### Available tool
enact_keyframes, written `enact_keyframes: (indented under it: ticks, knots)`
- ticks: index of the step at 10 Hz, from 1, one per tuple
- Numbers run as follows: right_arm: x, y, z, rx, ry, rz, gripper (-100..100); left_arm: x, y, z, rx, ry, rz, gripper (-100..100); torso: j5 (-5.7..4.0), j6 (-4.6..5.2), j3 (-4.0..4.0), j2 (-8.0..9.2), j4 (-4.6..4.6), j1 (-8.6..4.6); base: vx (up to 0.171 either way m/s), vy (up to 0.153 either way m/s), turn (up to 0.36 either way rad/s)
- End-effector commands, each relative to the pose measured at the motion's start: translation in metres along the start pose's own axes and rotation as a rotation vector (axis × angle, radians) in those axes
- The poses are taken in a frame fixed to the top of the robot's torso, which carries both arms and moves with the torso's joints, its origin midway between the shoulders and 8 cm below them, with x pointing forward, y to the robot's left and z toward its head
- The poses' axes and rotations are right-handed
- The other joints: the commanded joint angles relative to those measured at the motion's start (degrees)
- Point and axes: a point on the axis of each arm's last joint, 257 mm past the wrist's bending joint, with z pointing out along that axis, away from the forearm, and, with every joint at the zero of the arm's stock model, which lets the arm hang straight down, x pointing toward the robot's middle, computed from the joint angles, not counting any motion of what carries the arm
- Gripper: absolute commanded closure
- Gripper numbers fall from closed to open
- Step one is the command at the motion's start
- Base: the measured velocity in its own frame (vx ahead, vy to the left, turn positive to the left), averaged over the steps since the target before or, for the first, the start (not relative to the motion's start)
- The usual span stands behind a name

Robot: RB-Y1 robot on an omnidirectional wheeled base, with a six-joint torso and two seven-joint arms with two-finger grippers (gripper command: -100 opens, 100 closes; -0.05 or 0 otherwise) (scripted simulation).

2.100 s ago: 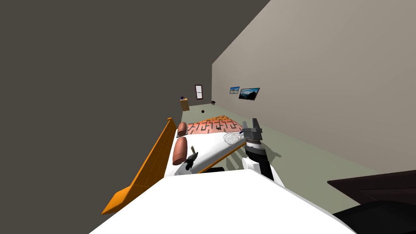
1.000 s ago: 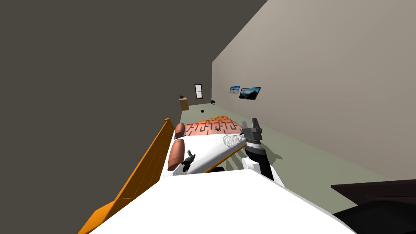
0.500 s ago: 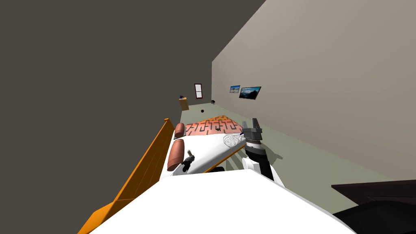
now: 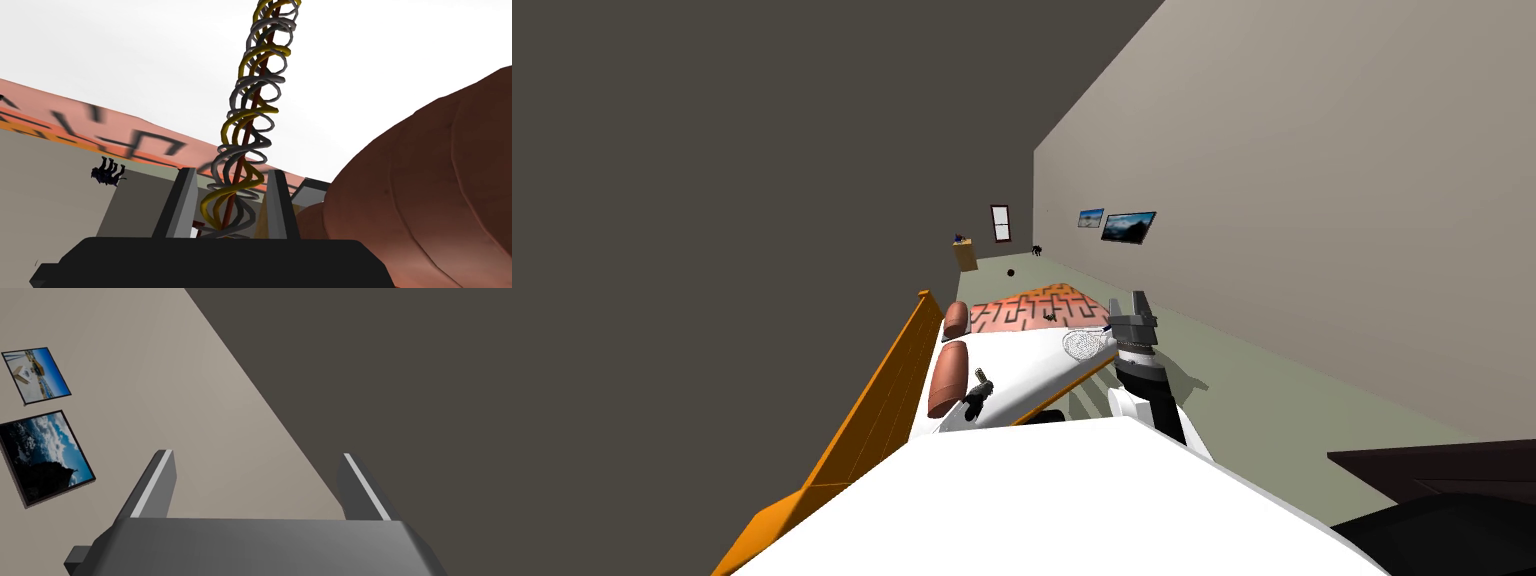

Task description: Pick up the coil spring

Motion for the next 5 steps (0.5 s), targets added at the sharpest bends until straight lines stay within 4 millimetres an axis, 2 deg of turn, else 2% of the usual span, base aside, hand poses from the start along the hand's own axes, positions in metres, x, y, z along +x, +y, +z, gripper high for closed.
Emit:
enact_keyframes:
  ticks: [1, 3, 4, 5]
  knots:
    - [0.000, 0.000, 0.000, 0.000, 0.000, 0.000, 0, 0.000, -0.007, -0.003, -0.003, 0.002, 0.001, 100, 0.00, 0.00, 0.00, 0.00, 0.00, 0.00, -0.043, 0.046, 0.004]
    - [0.000, 0.000, 0.000, 0.000, 0.000, 0.000, 0, 0.000, -0.017, -0.006, -0.002, 0.003, 0.001, 100, -0.02, 0.00, 0.01, 0.01, 0.01, -0.07, -0.036, 0.039, 0.005]
    - [0.000, 0.000, 0.000, 0.000, 0.000, 0.000, 0, -0.001, -0.014, -0.005, 0.000, 0.002, 0.000, 100, -0.02, 0.01, 0.02, 0.02, 0.01, -0.08, -0.018, 0.018, -0.003]
    - [0.000, 0.000, 0.000, 0.000, 0.000, 0.000, 0, -0.001, -0.014, -0.005, -0.002, 0.003, 0.000, 0, -0.04, 0.01, -0.02, -0.04, 0.00, -0.14, 0.000, 0.000, 0.000]
